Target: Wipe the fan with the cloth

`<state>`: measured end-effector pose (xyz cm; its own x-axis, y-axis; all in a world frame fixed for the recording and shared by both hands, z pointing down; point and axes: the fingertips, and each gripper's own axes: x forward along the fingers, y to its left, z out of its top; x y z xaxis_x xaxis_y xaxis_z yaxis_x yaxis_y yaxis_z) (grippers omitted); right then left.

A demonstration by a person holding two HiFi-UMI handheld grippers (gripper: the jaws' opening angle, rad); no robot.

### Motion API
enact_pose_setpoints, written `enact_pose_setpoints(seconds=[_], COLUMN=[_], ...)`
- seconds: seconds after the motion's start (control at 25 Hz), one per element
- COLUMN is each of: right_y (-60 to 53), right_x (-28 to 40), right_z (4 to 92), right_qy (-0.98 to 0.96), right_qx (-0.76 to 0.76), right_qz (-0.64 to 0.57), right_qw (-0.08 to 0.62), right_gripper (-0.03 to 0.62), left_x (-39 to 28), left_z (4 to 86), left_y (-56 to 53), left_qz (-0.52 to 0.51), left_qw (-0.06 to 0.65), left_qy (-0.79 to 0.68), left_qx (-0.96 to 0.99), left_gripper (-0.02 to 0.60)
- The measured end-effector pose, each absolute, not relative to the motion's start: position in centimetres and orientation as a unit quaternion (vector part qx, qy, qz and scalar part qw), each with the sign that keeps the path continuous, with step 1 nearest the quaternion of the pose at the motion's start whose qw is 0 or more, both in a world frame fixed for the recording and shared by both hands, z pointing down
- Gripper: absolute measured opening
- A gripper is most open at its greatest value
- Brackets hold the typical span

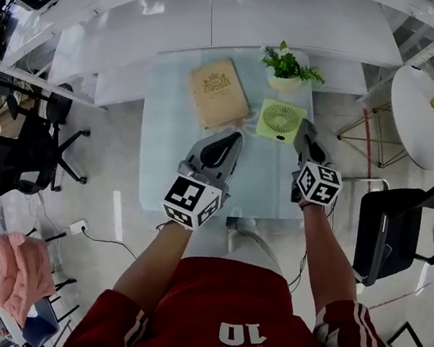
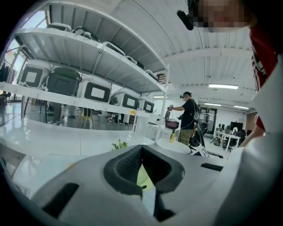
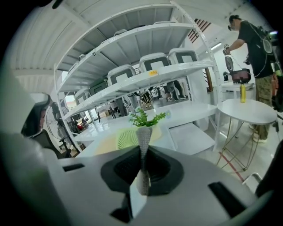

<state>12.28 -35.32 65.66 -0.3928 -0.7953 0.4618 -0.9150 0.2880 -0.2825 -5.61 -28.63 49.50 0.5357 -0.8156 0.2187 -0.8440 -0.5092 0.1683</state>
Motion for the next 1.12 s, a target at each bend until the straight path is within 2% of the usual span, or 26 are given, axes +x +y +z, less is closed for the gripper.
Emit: enact_pose_setpoints(seconds=[0.44,0.76,1.12], right_y=[-34.0,-35.0,-36.6], right_x=[6.1,2.3,0.7], right_z=[66.0,66.7,68.8], right_qy=[-0.815,-0.819,-0.813], right_qx=[0.500,0.493,0.499], right_qz=[0.272,0.282,0.287], right_qw=[0.111,0.082,0.085], right_gripper=[0.020,0.020,0.020], left_x=[-7.2,-8.5,-9.8], left_z=[50.3,51.5,52.0], left_y=[-28.1,-29.1,-28.9], left_qz=[0.061,0.065,0.072], left_qw=[0.134,0.139,0.142], left_qy=[-0.485,-0.491,-0.494], left_qx=[0.862,0.857,0.855], left_gripper=[0.000,-0.001,0.000])
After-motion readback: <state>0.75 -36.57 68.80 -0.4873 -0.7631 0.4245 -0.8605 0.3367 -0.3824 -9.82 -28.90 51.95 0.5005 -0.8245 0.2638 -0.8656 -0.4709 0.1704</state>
